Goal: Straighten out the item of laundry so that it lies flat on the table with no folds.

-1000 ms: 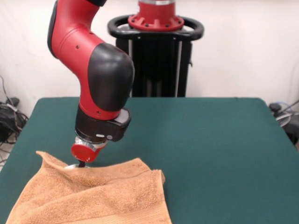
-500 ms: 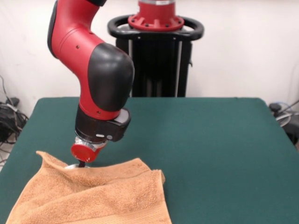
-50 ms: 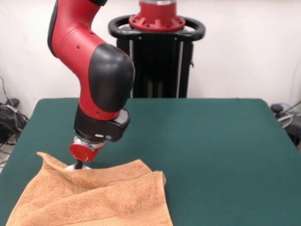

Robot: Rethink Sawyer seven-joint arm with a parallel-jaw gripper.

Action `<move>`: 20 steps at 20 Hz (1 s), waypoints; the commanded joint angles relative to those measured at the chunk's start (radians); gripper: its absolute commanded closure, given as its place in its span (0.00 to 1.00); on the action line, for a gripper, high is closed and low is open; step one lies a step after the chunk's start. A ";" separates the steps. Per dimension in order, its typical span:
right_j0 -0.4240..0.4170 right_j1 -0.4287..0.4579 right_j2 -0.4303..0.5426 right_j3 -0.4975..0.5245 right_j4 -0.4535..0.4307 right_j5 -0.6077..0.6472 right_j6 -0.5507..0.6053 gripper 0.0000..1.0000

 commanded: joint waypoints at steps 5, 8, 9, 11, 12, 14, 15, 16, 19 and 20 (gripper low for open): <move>0.061 0.035 -0.057 -0.029 0.006 0.082 0.177 0.00; 0.062 0.035 -0.057 -0.027 0.012 0.077 0.175 0.00; 0.063 0.036 -0.061 -0.028 0.012 0.080 0.175 0.00; 0.063 0.035 -0.065 -0.029 0.012 0.087 0.173 0.00; 0.059 0.030 -0.058 -0.025 0.015 0.086 0.172 0.00; 0.064 0.035 -0.069 -0.028 0.020 0.098 0.181 1.00; 0.063 0.034 -0.070 -0.029 0.019 0.105 0.180 1.00; 0.061 0.033 -0.070 -0.030 0.018 0.112 0.179 1.00; 0.056 0.025 -0.057 -0.024 0.020 0.117 0.173 1.00; 0.057 0.027 -0.060 -0.025 0.021 0.118 0.176 1.00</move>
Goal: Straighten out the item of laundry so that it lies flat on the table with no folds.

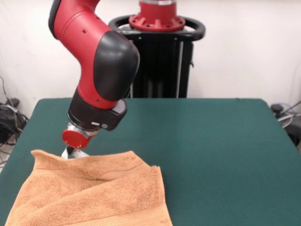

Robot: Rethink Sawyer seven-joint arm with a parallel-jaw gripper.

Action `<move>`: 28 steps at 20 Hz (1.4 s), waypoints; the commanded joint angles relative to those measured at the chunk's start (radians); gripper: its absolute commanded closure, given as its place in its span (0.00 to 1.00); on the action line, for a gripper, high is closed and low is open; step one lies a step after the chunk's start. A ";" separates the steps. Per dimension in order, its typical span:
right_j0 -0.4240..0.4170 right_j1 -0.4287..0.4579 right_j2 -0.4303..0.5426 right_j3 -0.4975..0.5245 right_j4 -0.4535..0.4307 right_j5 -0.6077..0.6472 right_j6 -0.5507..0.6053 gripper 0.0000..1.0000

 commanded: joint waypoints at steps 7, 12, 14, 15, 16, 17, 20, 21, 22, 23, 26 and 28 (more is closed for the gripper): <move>-0.008 0.003 0.067 -0.015 0.028 0.097 0.176 1.00; -0.021 -0.008 0.099 -0.004 0.031 0.096 0.163 1.00; -0.026 -0.015 0.113 0.003 0.034 0.108 0.161 1.00; -0.028 -0.020 0.121 0.008 0.036 0.116 0.162 1.00; -0.026 -0.023 0.128 0.015 0.040 0.124 0.167 1.00; -0.027 -0.031 0.139 0.026 0.044 0.135 0.169 1.00; -0.026 -0.063 0.164 0.061 0.052 0.180 0.175 1.00; -0.027 -0.077 0.173 0.076 0.055 0.196 0.175 1.00; -0.027 -0.090 0.182 0.090 0.057 0.212 0.176 1.00; -0.032 -0.104 0.197 0.107 0.063 0.223 0.175 1.00; -0.039 -0.135 0.225 0.148 0.076 0.253 0.171 1.00; -0.038 -0.146 0.231 0.166 0.081 0.264 0.176 1.00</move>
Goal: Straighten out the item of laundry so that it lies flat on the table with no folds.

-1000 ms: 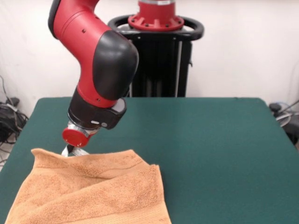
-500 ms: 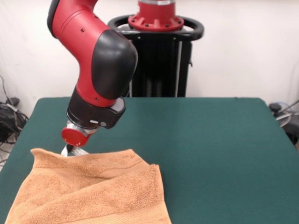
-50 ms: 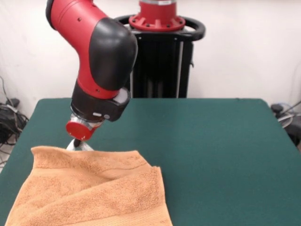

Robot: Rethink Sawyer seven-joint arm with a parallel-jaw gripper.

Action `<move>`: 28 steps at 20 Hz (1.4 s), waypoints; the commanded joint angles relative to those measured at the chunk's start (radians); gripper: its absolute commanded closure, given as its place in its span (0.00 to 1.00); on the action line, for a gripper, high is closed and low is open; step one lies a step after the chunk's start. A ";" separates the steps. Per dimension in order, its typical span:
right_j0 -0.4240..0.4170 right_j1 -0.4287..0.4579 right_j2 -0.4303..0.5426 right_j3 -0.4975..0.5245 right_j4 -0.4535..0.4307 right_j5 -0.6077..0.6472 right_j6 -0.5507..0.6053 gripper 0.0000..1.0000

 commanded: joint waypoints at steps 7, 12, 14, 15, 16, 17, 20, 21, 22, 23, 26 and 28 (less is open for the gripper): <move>-0.031 -0.089 0.208 0.157 0.072 0.198 0.169 1.00; -0.034 -0.093 0.199 0.155 0.059 0.227 0.169 1.00; -0.036 -0.093 0.195 0.152 0.055 0.236 0.167 1.00; -0.039 -0.094 0.195 0.152 0.053 0.241 0.165 1.00; -0.039 -0.094 0.193 0.151 0.050 0.245 0.164 1.00; -0.041 -0.094 0.192 0.150 0.049 0.249 0.163 1.00; -0.044 -0.094 0.189 0.149 0.044 0.260 0.159 1.00; -0.043 -0.094 0.187 0.149 0.043 0.263 0.159 1.00; -0.043 -0.095 0.188 0.150 0.043 0.265 0.158 1.00; -0.043 -0.096 0.188 0.152 0.044 0.264 0.158 1.00; -0.046 -0.100 0.194 0.158 0.047 0.266 0.155 1.00; -0.044 -0.105 0.188 0.164 0.042 0.287 0.157 1.00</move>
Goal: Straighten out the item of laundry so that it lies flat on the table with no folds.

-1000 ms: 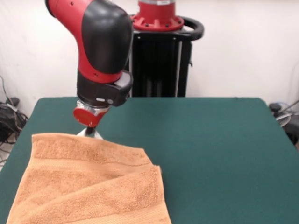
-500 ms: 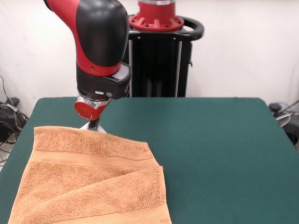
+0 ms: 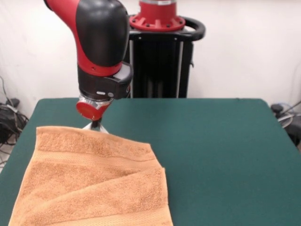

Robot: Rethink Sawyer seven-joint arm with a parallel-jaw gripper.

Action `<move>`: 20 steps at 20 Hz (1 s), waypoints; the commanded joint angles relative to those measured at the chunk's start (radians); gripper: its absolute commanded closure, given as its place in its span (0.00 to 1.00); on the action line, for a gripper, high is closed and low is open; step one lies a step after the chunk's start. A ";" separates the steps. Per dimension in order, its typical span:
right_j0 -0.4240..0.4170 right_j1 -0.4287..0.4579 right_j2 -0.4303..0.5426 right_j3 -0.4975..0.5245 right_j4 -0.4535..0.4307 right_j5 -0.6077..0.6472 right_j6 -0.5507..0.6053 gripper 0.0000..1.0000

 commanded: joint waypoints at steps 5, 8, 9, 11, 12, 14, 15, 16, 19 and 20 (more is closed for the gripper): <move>0.002 -0.038 0.112 0.143 -0.011 0.142 0.139 1.00; -0.002 -0.076 0.116 0.231 -0.015 0.092 0.094 1.00; 0.000 -0.084 0.113 0.260 -0.021 0.065 0.082 1.00; -0.012 -0.106 0.129 0.324 -0.020 0.013 0.048 1.00; -0.018 -0.116 0.136 0.357 -0.022 -0.019 0.032 1.00; -0.027 -0.134 0.142 0.416 -0.033 -0.079 0.002 1.00; -0.035 -0.145 0.148 0.444 -0.036 -0.102 -0.012 1.00; -0.042 -0.154 0.153 0.468 -0.040 -0.122 -0.024 1.00; -0.072 -0.170 0.180 0.535 -0.051 -0.215 -0.046 1.00; -0.095 -0.179 0.204 0.562 -0.046 -0.243 -0.058 1.00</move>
